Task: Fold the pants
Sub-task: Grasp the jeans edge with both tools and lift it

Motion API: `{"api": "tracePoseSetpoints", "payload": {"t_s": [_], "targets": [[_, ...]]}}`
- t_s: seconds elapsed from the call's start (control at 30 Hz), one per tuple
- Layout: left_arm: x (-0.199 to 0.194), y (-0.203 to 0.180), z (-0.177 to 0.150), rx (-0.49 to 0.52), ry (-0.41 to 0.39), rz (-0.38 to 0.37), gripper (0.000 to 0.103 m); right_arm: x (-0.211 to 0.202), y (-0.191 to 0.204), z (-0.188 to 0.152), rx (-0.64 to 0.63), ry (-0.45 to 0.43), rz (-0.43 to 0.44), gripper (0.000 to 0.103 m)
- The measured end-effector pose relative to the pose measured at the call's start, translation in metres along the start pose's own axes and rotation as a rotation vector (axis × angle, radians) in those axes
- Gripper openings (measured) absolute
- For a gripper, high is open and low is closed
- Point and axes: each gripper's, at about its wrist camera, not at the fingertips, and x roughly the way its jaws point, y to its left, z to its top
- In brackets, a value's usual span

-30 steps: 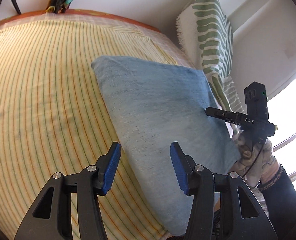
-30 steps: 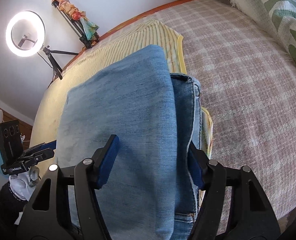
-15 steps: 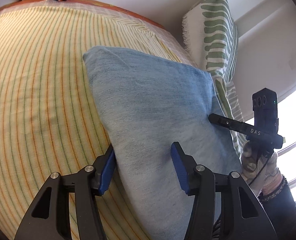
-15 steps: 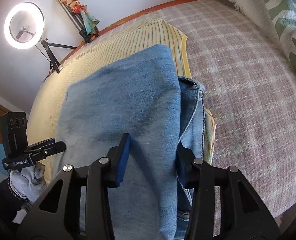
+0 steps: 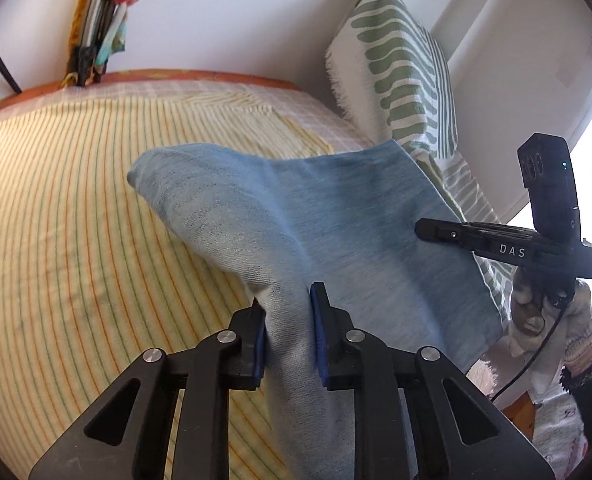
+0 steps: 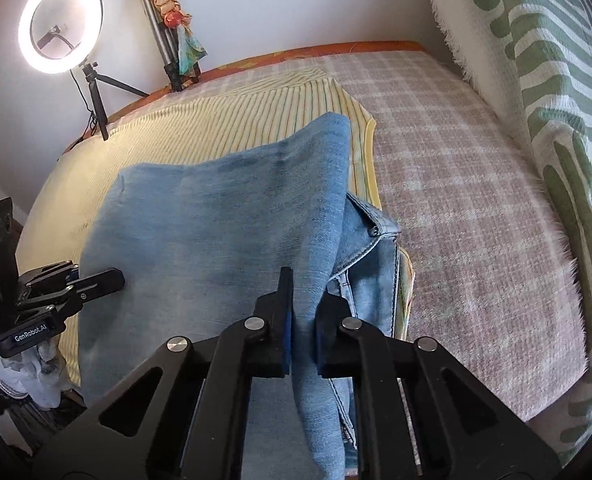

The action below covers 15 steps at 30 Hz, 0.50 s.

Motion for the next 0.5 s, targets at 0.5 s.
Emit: {"api": "tracePoseSetpoints", "payload": {"t_s": [0.5], "targets": [[-0.024,-0.022,0.029,0.063,-0.087,-0.058,0.015,-0.046,0.031,0.018,-0.064,-0.093,-0.031,0.008]]}}
